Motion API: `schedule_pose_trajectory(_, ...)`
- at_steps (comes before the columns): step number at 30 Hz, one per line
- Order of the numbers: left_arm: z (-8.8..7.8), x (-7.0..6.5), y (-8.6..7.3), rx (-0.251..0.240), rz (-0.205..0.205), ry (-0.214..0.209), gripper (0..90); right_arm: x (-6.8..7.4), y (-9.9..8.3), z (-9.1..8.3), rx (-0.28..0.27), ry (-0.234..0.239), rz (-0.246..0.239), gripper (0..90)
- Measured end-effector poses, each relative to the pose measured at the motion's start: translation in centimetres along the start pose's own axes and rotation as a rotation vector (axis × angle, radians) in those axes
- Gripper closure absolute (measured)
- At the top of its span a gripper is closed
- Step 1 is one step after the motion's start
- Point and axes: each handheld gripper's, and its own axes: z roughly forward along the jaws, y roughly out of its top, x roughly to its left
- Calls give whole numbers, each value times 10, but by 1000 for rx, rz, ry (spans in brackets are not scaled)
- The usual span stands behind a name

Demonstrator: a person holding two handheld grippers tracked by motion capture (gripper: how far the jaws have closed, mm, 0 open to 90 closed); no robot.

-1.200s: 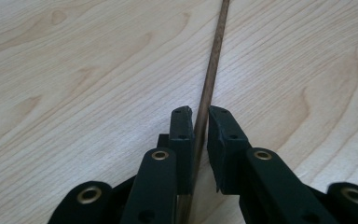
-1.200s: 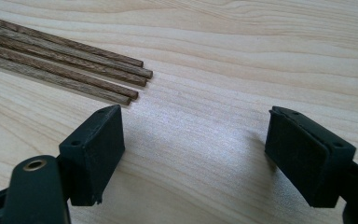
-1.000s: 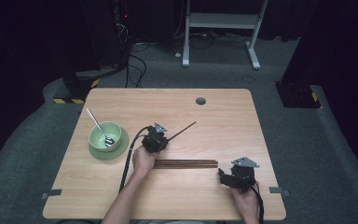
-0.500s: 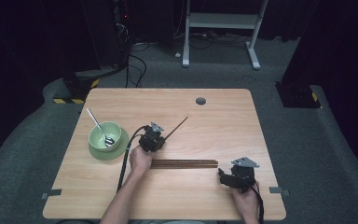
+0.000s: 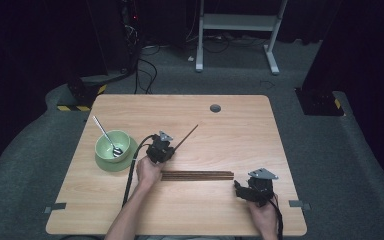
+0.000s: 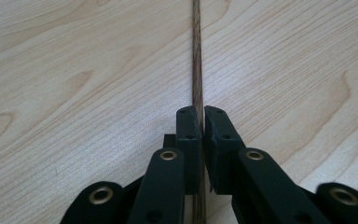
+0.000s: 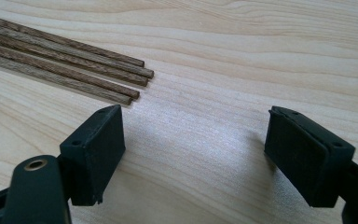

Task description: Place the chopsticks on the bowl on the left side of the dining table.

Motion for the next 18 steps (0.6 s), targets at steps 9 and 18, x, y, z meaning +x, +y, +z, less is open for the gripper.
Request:
schedule_pose_trajectory(9,-9,-1,1,-26,-3,-13,845,0,0,0,0,0,-1,197)
schedule_pose_trajectory(18,-31,-1,-2,-70,-1,-30,845,0,0,0,0,4,-4,197)
